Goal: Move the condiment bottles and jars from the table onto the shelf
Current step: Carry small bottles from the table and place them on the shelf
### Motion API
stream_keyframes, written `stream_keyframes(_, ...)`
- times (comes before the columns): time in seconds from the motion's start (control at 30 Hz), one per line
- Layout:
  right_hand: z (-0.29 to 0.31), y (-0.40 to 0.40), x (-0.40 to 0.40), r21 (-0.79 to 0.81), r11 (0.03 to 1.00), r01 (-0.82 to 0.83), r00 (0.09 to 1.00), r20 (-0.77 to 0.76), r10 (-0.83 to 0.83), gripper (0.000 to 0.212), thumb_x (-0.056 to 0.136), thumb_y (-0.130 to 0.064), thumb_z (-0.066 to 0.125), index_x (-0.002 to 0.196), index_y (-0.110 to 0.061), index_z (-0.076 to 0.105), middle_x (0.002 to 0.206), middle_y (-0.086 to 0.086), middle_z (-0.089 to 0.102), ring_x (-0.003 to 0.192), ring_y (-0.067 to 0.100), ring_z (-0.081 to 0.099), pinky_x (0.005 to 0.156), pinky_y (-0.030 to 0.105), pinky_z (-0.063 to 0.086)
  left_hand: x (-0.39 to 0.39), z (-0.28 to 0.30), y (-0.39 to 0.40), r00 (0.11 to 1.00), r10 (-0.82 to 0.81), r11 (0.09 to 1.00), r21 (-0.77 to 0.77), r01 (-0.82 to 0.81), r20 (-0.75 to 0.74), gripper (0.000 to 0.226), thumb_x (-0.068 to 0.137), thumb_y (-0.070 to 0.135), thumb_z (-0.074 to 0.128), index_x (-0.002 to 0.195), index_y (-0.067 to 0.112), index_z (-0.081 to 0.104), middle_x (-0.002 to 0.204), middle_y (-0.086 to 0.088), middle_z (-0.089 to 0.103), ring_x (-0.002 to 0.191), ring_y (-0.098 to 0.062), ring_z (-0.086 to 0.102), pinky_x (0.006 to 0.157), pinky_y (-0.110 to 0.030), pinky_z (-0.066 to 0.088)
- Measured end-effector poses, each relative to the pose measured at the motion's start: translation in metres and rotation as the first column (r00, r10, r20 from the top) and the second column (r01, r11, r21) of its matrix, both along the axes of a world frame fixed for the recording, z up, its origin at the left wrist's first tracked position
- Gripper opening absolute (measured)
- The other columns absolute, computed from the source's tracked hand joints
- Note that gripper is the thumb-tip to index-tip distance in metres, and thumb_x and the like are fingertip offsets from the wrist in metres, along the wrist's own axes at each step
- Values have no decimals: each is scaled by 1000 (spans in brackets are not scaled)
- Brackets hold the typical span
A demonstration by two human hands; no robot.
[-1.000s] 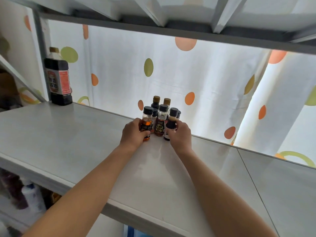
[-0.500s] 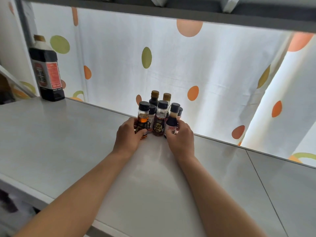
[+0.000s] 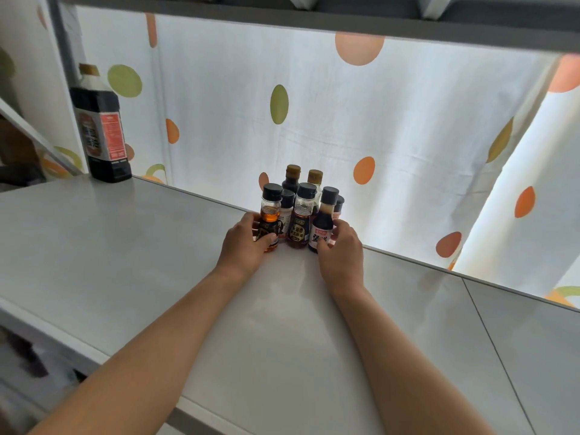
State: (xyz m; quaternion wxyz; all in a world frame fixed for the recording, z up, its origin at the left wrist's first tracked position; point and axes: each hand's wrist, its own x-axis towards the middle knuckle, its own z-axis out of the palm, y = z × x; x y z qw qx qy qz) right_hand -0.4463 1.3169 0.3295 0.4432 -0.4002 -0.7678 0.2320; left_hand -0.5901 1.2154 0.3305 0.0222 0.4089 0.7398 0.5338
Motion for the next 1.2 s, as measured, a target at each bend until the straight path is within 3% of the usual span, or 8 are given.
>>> stream_keyframes(0.2, -1, 3, 1, -17, 1000, 13, 1000, 11, -13, 29, 88, -9, 61, 118, -8, 60, 110, 8, 63, 100, 25, 59, 82, 34, 47, 1, 1, 0, 1000, -22, 999, -31, 22, -4, 42, 87, 22, 70, 125, 13, 54, 117, -6, 65, 105, -22, 62, 89, -31, 47)
stream_keyframes(0.3, 0, 1, 2, -11, 999, 46, 998, 42, -45, 25, 91, -16, 61, 115, -7, 58, 108, 9, 61, 100, 26, 58, 75, 28, 36, 0, 1, 0, 1000, -23, 999, -34, 24, 16, 42, 87, 23, 70, 125, 14, 54, 118, -6, 65, 105, -22, 62, 92, -34, 48)
stream_keyframes(0.47, 5, -4, 14, -68, 975, 210, 947, 263, -185, 54, 90, -38, 67, 129, -4, 50, 128, 13, 57, 117, 30, 55, 87, 35, 43, -2, -2, 3, 1000, -27, 998, -53, 26, -2, 42, 87, 24, 70, 125, 13, 54, 119, -7, 64, 107, -24, 61, 90, -33, 47)
stream_keyframes(0.63, 7, -32, 23, -59, 985, 164, 870, 478, -117, 38, 93, -23, 54, 126, -4, 53, 132, 13, 53, 124, 30, 49, 97, 36, 42, 5, -1, -8, 996, 49, 981, -185, -63, -77, 59, 85, 26, 72, 132, 4, 44, 130, -14, 52, 120, -29, 49, 95, -36, 42)
stream_keyframes(0.77, 9, -61, 39, -54, 997, 60, 785, 620, -14, 33, 97, -25, 39, 111, -3, 60, 121, 17, 59, 114, 32, 54, 93, 36, 44, 22, 3, -40, 973, 28, 890, -436, -129, -230, 57, 93, 33, 59, 136, 3, 37, 135, -17, 45, 124, -31, 43, 99, -38, 40)
stream_keyframes(0.83, 8, -69, 50, -56, 998, -1, 738, 674, 39, 40, 100, -29, 34, 119, -3, 58, 127, 17, 58, 119, 32, 53, 101, 37, 41, 37, 4, -58, 949, -40, 829, -541, -142, -311, 47, 98, 36, 47, 133, 5, 43, 134, -16, 48, 122, -31, 46, 101, -38, 39)
stream_keyframes(0.93, 8, -83, 74, -99, 991, -94, 658, 741, 137, 50, 102, -33, 25, 141, -6, 43, 150, 17, 39, 141, 30, 34, 117, 44, 25, 68, 6, -90, 927, -109, 762, -629, -153, -358, 44, 101, 36, 32, 132, 8, 47, 136, -13, 49, 124, -30, 46, 106, -39, 35)
stream_keyframes(1.2, 3, -143, 139, -134, 956, -262, 542, 799, 261, 64, 103, -43, 17, 156, -7, 13, 164, 18, 6, 152, 29, 5, 122, 50, 4, 193, 7, -145, 912, -8, 566, -754, -334, -410, 41, 99, 23, 29, 137, 14, 42, 142, -13, 40, 132, -32, 36, 108, -47, 28)
